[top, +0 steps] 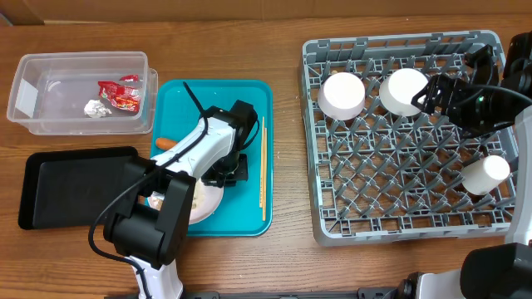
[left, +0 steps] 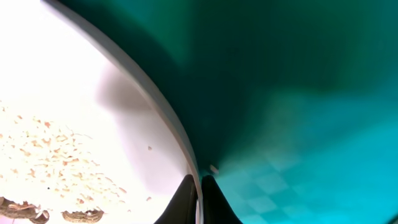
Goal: Sort waste into correct bins and load items into the dishwasher
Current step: 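Reach the left gripper to the white plate's rim and grasp it, then tilt the plate with the left gripper to dump food onto the black tray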
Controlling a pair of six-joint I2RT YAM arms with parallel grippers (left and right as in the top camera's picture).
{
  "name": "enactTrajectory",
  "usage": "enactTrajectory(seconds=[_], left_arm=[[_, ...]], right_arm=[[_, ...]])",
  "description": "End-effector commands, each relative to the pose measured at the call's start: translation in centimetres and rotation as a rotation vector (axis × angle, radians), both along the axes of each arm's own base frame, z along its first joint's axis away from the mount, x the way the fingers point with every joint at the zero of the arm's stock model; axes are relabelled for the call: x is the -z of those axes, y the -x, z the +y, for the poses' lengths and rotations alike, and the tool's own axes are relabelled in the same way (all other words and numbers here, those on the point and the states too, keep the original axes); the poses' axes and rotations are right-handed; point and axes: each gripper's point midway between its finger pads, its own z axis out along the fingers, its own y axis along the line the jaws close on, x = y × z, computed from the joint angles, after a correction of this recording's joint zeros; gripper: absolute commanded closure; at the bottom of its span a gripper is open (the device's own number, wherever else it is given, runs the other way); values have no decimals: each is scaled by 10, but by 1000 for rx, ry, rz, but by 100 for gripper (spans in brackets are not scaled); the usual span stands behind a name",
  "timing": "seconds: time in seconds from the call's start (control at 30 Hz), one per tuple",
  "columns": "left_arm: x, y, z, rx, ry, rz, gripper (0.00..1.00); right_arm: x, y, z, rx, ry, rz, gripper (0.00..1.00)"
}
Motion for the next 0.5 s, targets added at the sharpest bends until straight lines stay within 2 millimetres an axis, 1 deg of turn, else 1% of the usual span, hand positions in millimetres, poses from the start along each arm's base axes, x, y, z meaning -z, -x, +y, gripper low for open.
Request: enactTrajectory(seconds=[0.0,0.07,0.1,0.17,0.37,0.47], left_arm=[[-11,-16,11,25,-81,-52,96],[-22,-21,12,28,-96,-59,96],[-32,-26,11,29,-98,-65,96],[-44,-31,9,28,-96,-71,96],[-69,-36,6,27,-95,-72,96],[-78,-37,6,27,-97,-68,96]], right_arm=[[-14,-1,2,-13,7,-46,0],[-14,-1,2,-13,7,-46,0],[-14,-1,2,-13,7,-46,0],[-14,-1,2,-13,7,-46,0],[-14,-1,2,-13,8,-46,0],[-14,-1,2,-13,8,-47,0]])
